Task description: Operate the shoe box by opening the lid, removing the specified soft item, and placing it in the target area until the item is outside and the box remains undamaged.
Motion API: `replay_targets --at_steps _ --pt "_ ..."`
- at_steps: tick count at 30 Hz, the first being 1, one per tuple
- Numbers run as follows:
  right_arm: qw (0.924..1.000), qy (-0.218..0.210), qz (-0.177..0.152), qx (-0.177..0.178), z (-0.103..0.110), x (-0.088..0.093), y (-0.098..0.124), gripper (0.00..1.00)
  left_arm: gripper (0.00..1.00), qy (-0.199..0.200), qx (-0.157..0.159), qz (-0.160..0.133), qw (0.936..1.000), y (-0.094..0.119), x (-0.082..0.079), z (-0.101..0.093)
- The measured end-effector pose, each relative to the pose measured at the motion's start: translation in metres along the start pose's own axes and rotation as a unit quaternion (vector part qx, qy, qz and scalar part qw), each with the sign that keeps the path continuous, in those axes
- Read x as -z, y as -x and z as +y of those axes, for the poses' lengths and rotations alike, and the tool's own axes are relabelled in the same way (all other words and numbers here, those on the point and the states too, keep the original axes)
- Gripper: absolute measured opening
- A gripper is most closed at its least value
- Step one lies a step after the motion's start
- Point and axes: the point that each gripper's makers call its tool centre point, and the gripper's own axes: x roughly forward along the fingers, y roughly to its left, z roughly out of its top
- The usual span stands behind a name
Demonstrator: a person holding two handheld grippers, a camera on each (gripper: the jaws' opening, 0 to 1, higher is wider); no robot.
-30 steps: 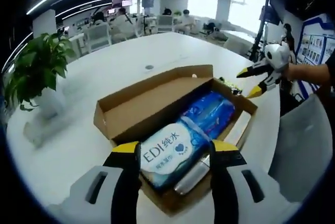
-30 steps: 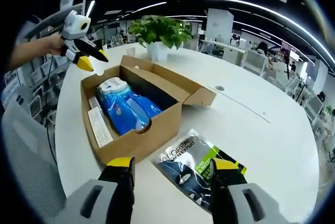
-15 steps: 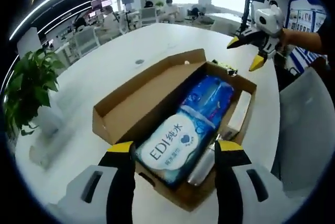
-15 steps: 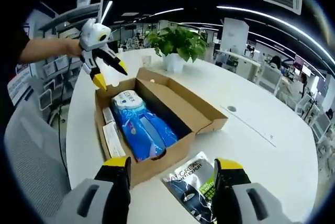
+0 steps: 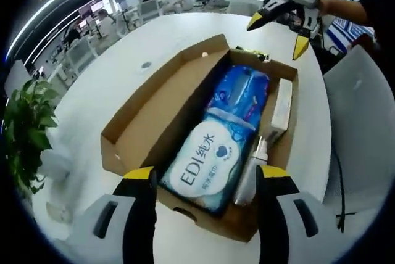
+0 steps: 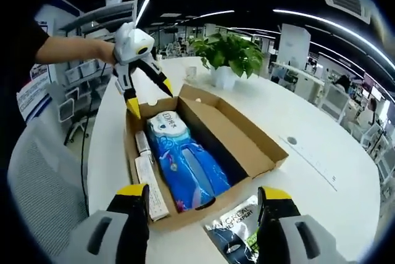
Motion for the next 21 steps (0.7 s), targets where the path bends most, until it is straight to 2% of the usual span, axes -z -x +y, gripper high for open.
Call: replay_targets --at_steps 6,15,21 --pt "0.9999 0.007 0.001 -0.014 0.007 -0.007 -0.009 0.72 0.62 -0.046 0.024 0.037 0.9979 -0.01 0.007 -0.004" --pt "0.9994 0.01 0.008 -0.033 0.015 -0.011 -0.024 0.73 0.62 -0.066 0.035 0.061 0.9953 -0.02 0.013 0.001" --pt "0.999 0.014 0.012 -0.041 0.019 -0.013 -0.033 0.72 0.62 -0.1 0.052 0.084 0.9901 -0.028 0.022 -0.001"
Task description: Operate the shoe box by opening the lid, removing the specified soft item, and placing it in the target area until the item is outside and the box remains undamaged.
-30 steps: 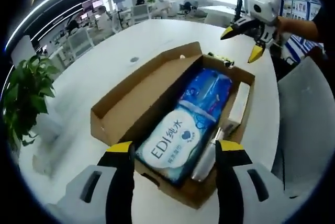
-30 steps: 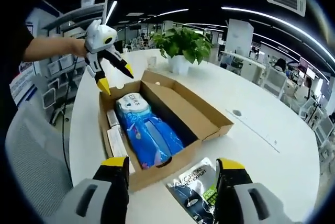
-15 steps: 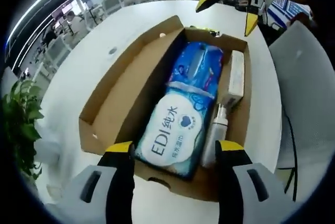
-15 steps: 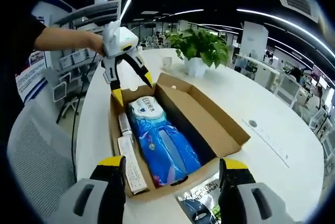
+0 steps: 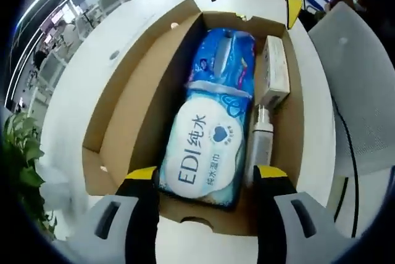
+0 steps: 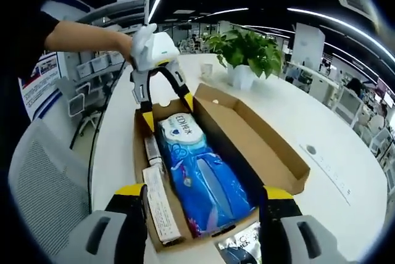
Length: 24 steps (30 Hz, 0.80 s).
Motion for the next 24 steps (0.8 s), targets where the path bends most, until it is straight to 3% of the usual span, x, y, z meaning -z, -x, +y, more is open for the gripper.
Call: replay_targets --at_steps 13,24 --pt "0.9995 0.016 0.011 -0.024 0.01 -0.006 -0.026 0.72 0.57 -0.029 0.011 0.017 0.9994 -0.014 0.007 0.007" --pt "0.9989 0.021 0.019 -0.038 0.013 -0.012 -0.049 0.71 0.61 -0.048 0.023 0.022 0.9984 -0.028 0.013 0.008"
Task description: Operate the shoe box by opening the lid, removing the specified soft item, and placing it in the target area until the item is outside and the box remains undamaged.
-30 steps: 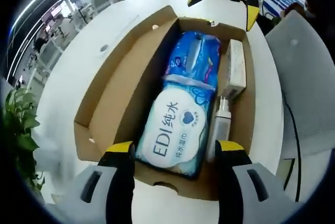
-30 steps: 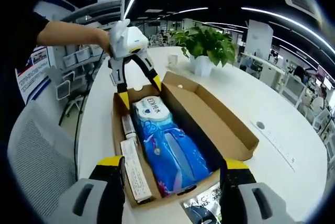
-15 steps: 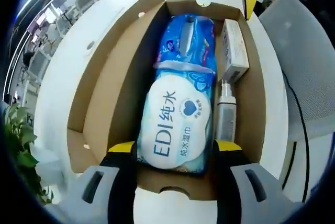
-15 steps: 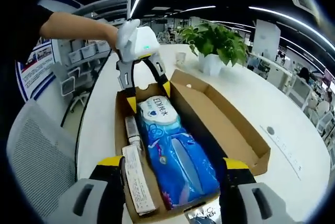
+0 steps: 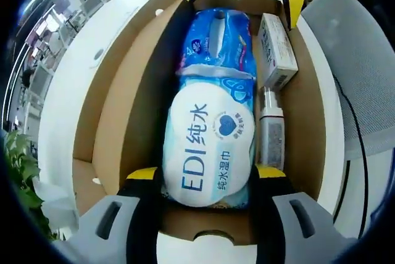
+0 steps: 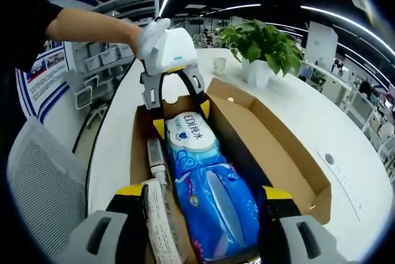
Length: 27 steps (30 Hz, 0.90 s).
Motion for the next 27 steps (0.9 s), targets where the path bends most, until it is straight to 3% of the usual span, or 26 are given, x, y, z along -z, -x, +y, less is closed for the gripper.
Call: replay_targets --at_steps 21,27 --pt "0.9995 0.018 0.011 -0.025 0.003 -0.01 -0.047 0.67 0.64 -0.035 0.032 0.009 0.9988 -0.019 0.0 0.0" --pt "0.999 0.025 0.007 -0.035 0.005 -0.013 -0.063 0.66 0.65 -0.036 0.04 -0.001 0.9986 -0.021 0.0 -0.001"
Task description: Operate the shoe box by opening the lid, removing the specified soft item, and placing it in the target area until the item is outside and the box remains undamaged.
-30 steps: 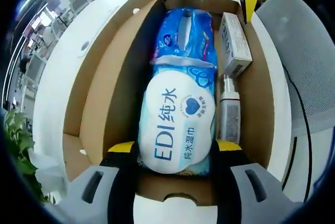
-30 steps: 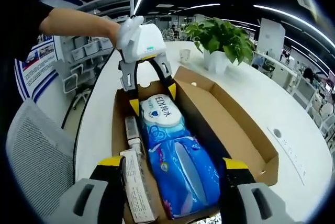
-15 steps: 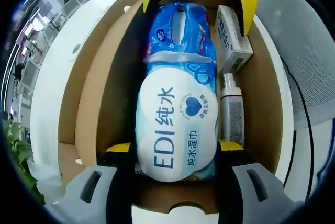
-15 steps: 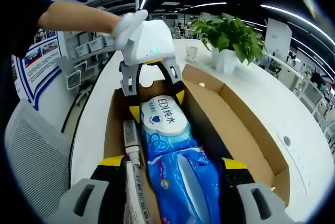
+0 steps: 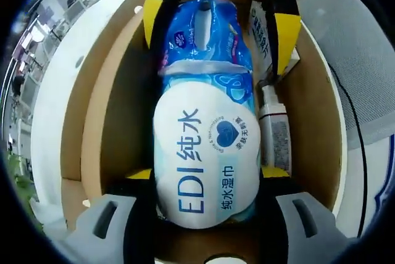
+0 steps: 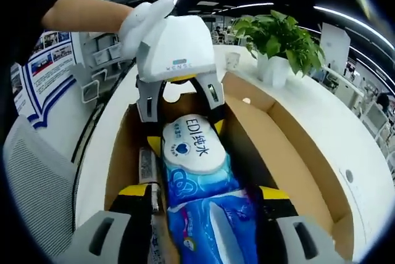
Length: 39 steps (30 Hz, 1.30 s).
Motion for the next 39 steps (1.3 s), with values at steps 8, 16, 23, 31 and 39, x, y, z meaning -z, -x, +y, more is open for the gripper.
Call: replay_targets --at_steps 8,16,23,31,39 --pt "0.9997 0.012 0.012 -0.016 0.002 0.002 -0.023 0.63 0.67 -0.009 0.002 -0.003 1.0 -0.008 0.0 -0.003" --pt "0.9988 0.031 0.02 -0.033 0.003 -0.002 -0.039 0.58 0.68 -0.011 0.009 0.006 0.9999 -0.01 0.001 -0.002" --pt "0.9967 0.056 0.029 -0.051 0.009 -0.003 -0.053 0.58 0.68 -0.013 0.004 0.001 0.9999 -0.01 0.001 -0.003" --pt "0.9948 0.074 0.038 -0.059 0.011 -0.002 -0.062 0.6 0.69 -0.015 0.004 -0.002 0.9999 -0.011 0.001 -0.002" --pt "0.9933 0.085 0.044 -0.065 0.012 0.0 -0.065 0.61 0.69 -0.017 0.003 -0.006 0.9998 -0.011 0.0 -0.001"
